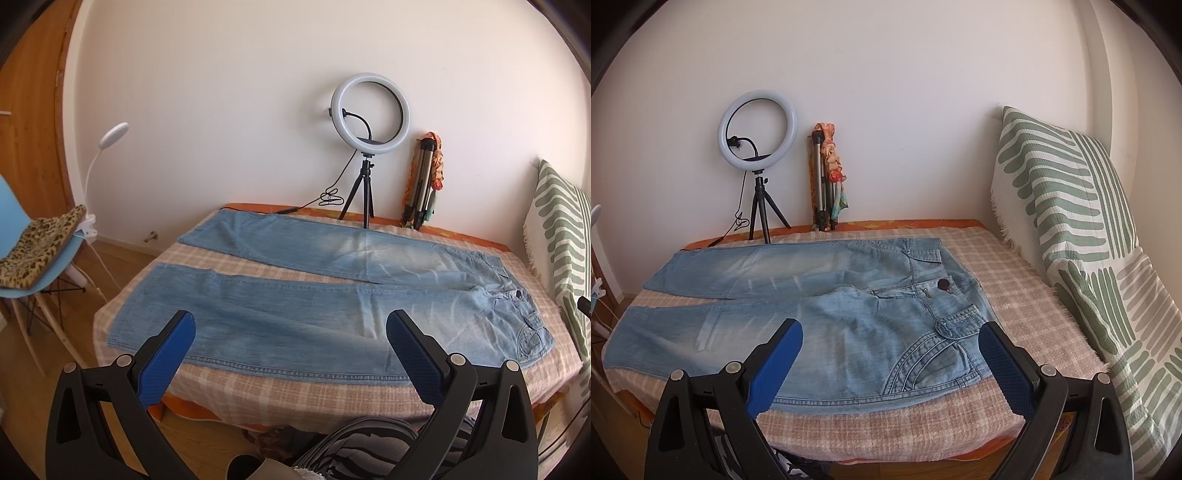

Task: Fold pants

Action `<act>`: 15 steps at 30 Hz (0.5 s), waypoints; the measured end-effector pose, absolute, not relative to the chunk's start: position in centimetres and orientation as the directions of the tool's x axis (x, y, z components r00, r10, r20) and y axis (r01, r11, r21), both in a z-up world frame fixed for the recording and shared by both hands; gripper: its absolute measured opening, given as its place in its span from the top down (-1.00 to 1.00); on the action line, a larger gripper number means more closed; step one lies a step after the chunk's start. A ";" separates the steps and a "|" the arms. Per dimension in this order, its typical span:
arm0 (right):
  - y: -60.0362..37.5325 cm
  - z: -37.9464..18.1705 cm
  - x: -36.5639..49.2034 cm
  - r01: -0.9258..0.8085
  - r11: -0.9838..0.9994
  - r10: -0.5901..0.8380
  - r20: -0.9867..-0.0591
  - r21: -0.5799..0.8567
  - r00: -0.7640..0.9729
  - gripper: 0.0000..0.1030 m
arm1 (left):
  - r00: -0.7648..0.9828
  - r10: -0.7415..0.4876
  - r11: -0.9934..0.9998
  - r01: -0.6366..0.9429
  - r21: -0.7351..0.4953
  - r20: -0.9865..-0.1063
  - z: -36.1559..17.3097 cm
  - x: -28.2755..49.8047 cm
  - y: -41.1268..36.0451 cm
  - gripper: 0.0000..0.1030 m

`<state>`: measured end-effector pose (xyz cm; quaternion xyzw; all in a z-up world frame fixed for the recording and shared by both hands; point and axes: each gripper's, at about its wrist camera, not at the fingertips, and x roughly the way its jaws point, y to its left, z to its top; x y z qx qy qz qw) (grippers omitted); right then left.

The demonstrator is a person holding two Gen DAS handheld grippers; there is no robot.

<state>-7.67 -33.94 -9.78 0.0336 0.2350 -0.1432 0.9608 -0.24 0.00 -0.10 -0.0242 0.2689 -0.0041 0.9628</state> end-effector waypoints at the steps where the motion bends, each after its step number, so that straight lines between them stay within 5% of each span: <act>1: -33.9 -9.8 -7.7 0.291 0.957 -0.260 -0.462 -0.003 0.848 -0.89 | 0.855 -0.021 0.999 -0.005 -0.049 -0.518 -0.1 -0.3 0.0 -1.00; 15: -34.1 -10.3 -7.8 0.289 0.957 -0.249 -0.468 0.015 0.848 -0.89 | 0.855 -0.020 0.999 -0.002 -0.042 -0.519 -0.3 -0.2 -0.1 -1.00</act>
